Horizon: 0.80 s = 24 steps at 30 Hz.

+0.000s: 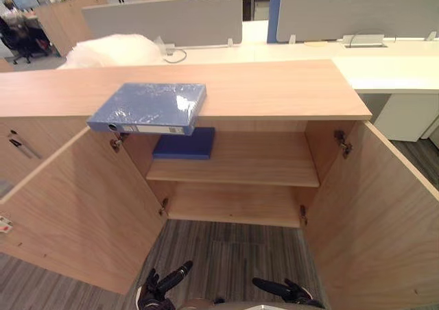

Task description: Walk over to the cabinet, pick up the folder, carry it to the office cabinet, place the folder inside the office cabinet, then close the office cabinet door

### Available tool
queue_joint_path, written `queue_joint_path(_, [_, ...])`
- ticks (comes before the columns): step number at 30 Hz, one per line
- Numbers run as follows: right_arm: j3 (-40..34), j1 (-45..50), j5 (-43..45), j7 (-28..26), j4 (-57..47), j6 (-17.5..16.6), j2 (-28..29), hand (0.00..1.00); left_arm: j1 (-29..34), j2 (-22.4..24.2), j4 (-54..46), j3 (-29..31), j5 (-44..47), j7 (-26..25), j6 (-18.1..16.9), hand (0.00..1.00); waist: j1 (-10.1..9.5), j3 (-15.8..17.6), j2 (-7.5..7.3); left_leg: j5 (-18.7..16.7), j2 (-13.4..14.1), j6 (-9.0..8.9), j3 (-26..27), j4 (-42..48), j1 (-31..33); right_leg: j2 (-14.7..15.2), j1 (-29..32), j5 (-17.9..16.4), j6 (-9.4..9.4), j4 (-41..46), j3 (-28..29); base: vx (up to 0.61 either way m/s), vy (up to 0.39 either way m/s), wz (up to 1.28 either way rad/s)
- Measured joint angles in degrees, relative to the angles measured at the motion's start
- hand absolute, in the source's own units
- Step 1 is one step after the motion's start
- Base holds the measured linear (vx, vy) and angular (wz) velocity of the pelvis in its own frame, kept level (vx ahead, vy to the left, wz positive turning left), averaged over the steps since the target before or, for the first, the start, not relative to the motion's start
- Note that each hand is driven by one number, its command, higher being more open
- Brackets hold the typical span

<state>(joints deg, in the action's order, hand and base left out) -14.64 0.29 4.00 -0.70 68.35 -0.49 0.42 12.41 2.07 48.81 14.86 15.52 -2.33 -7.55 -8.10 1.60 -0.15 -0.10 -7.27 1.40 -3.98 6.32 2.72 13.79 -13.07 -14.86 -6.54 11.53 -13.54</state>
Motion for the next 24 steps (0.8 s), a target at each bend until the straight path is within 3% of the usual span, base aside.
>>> queue_joint_path(1, [-0.2, 0.4, -0.1, 0.0, -0.1, 0.0, -0.6, 1.0, 1.0, 0.2, -1.5, -1.0, 0.0, 0.0, 0.1, 1.0, -0.02, -0.6, 0.36, 0.2, -0.8, 0.32, 0.1, -1.5, -0.8, 1.5, 2.5, -0.9, -1.0, 4.8, 1.3, 0.08, 0.28, -0.2])
queue_joint_path(2, [-0.7, 0.4, -1.2, -0.1, -0.2, 0.0, -1.4, 1.0, 2.3, 0.8, -4.0, -2.2, 0.2, 0.1, 0.1, 1.0, -0.27, -0.9, 0.97, 0.1, -1.9, 0.51, 0.1, -4.1, -2.3, 3.8, 7.7, -1.8, -0.9, 15.0, 3.2, 0.07, 0.285, -0.2])
queue_joint_path(3, [-0.8, 0.3, -1.7, -0.1, -0.4, 0.1, -1.5, 1.0, 2.7, 0.8, -4.9, -2.5, 0.4, 0.2, 0.1, 1.0, -0.27, -0.9, 0.94, 0.3, -2.5, 0.59, 0.1, -4.9, -3.0, 4.9, 9.7, -1.8, -0.41, 19.2, 3.9, 0.04, 0.269, -0.11])
queue_joint_path(5, [0.3, 0.7, -1.7, -0.1, -1.3, 0.1, -1.0, 1.0, 3.3, 1.2, -7.3, -2.4, 2.5, 0.2, 0.2, 1.0, 0.12, -0.9, -0.29, 0.9, -4.0, 1.48, 0.2, -5.3, -5.4, 8.3, 12.2, -0.8, 3.79, 28.8, 3.0, 0.02, 0.158, 0.03])
queue_joint_path(7, [2.6, 0.6, -1.7, -0.1, -1.3, 0.1, -0.4, 1.0, 4.3, 1.4, -10.8, -2.7, 4.3, 0.2, 0.6, 1.0, 0.15, -0.5, -1.07, 0.7, -4.1, 2.24, 0.4, -5.0, -6.4, 9.6, 12.4, -1.6, 6.01, 30.7, 0.3, 0.02, 0.062, -0.07])
queue_joint_path(9, [5.2, 0.1, -1.7, -0.3, -1.3, -0.1, 0.6, 1.0, 4.4, 1.4, -15.2, -3.6, 7.2, 0.2, 0.9, 1.0, 0.17, 0.3, -1.88, 0.3, -3.1, 2.32, 0.1, -4.5, -6.7, 7.8, 13.4, -4.3, 3.72, 29.9, -0.2, -0.03, -0.042, -0.02])
queue_joint_path(11, [8.8, -0.7, -1.7, -0.5, -1.3, -0.1, 1.9, 1.0, 4.2, 1.4, -21.9, -5.7, 10.1, 0.3, 0.9, 1.0, 0.56, 0.7, -2.19, -1.3, -0.7, 0.92, -1.1, -1.4, -5.3, 2.2, 14.4, -5.9, 1.51, 23.0, 0.2, -0.1, -0.175, 0.24])
queue_joint_path(13, [11.0, -0.8, -1.7, -0.6, -1.1, -0.1, 2.7, 1.0, 4.0, 1.4, -26.2, -7.1, 10.6, 0.3, 0.8, 1.0, 0.68, 1.1, -3.06, -2.8, -0.4, -0.23, -2.0, 0.7, -5.1, 1.3, 12.6, -4.9, 2.09, 16.7, -2.5, -0.09, -0.242, 0.29])
queue_joint_path(17, [11.5, -0.6, -1.7, -0.6, -1.0, 0.0, 2.7, 1.0, 4.2, 1.4, -34.4, -8.2, 9.4, 0.4, 0.8, 1.0, 0.28, 0.0, -1.96, -2.7, 3.7, -2.34, -3.6, 1.0, -3.7, -3.7, 11.1, -3.0, 4.13, 10.6, -5.1, 0.02, -0.225, 0.16])
queue_joint_path(20, [12.5, -0.6, -1.7, -0.7, -0.9, 0.1, 2.7, 1.0, 4.2, 1.4, -40.2, -7.4, 4.3, 0.1, 0.8, 1.0, 0.18, -0.2, -1.57, -2.9, 6.6, -3.68, -4.7, 0.8, -2.5, -8.1, 8.3, 0.3, 5.54, 2.8, -7.1, 0.07, -0.199, 0.18])
queue_joint_path(24, [13.5, -0.2, -1.7, -0.7, -0.5, 0.2, 3.1, 1.0, 4.2, 1.4, -44.8, -6.3, -2.4, -1.0, 1.3, 1.0, -0.63, -0.8, -3.03, -3.3, 8.0, -4.29, -4.6, 0.9, -2.6, -10.6, 5.0, 3.0, 5.47, -3.6, -7.4, 0.09, -0.085, 0.01])
